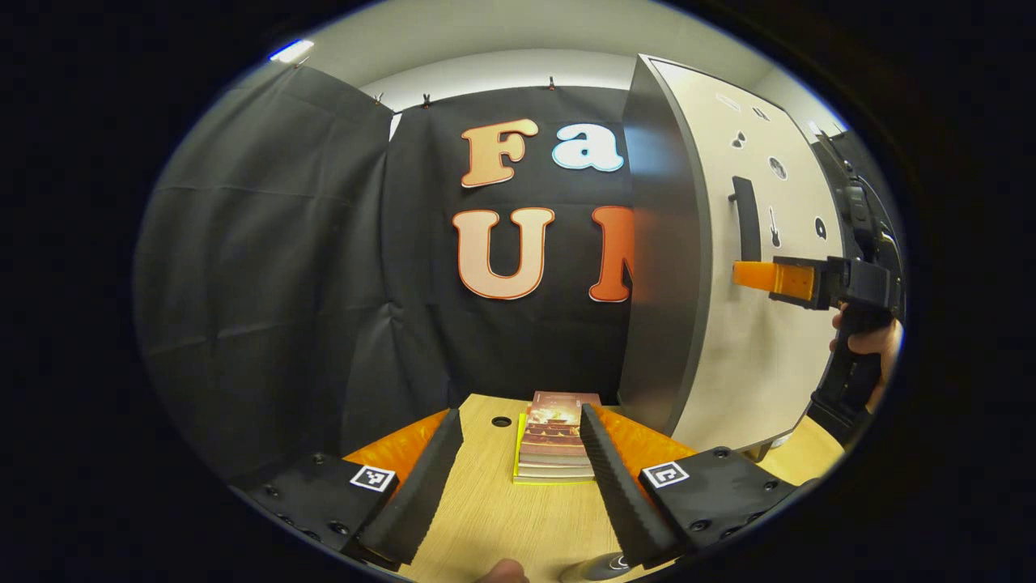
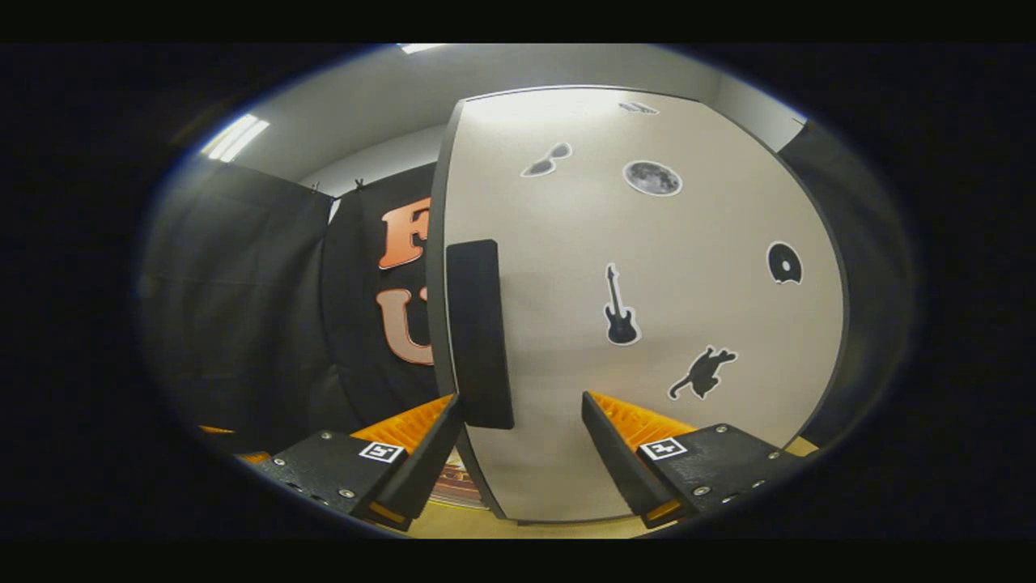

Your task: Open the cabinet door with the right hand, grasp the bottle in the cabinet with the left hand and place it on the coaster, then close the cabinet door with the right hand.

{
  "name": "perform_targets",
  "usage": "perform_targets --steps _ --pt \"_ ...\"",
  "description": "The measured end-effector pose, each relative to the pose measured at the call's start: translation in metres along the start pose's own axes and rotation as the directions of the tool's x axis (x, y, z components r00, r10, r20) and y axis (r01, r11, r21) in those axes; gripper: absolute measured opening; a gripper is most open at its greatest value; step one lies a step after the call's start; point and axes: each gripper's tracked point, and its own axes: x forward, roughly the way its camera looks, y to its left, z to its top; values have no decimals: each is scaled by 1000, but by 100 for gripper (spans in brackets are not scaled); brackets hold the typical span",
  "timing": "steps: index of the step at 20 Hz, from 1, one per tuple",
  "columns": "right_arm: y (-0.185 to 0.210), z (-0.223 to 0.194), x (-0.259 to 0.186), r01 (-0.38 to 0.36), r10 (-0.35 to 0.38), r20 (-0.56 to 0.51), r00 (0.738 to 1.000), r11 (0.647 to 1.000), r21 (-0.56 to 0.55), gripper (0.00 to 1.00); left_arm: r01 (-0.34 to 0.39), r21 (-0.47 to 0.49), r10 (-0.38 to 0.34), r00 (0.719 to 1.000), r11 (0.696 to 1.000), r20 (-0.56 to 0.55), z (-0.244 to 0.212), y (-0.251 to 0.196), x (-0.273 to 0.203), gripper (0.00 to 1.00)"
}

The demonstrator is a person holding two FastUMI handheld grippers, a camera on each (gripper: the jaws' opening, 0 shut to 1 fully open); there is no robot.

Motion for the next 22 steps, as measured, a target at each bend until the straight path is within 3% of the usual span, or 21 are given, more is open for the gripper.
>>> perform_targets --steps 9,10,15,16,17,22 --pt "-6 9 -151 28 -28 -5 1000 1000 14 91 16 15 -17 999 1000 50 30 -3 -67 95" --pt "-7 10 -169 36 -36 -11 999 999 8 96 18 21 -19 998 1000 54 33 -4 -78 95" --pt "-11 22 -248 82 -83 -28 996 996 -36 92 33 47 -35 998 998 44 45 -11 -120 96" --pt "-11 24 -261 95 -96 -29 995 995 -40 96 40 53 -43 998 998 51 48 -13 -126 96" --pt "-13 27 -272 114 -115 -23 993 992 -49 93 40 57 -44 997 998 56 50 -12 -131 96" --pt "-5 30 -302 153 -154 -32 988 987 -45 93 61 56 -65 996 997 67 58 -10 -145 95"
